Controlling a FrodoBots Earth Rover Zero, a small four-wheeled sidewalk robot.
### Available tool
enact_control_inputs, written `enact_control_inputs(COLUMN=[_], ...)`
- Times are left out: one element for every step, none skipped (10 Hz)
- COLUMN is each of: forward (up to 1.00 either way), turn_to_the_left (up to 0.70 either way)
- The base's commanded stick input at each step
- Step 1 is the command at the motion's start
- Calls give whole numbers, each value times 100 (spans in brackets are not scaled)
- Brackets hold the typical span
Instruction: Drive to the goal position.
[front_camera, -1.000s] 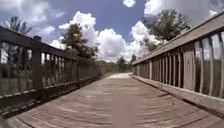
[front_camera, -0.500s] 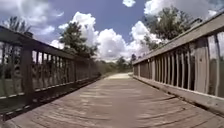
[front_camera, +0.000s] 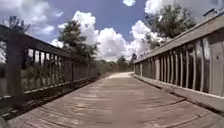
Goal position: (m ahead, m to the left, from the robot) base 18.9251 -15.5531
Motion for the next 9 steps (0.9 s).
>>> enact_control_inputs(forward=[50, 50, 50, 50, 50, 50, 50, 50, 50], turn_to_the_left=[0, 0, 0, 0, 0, 0, 0, -42, -43])
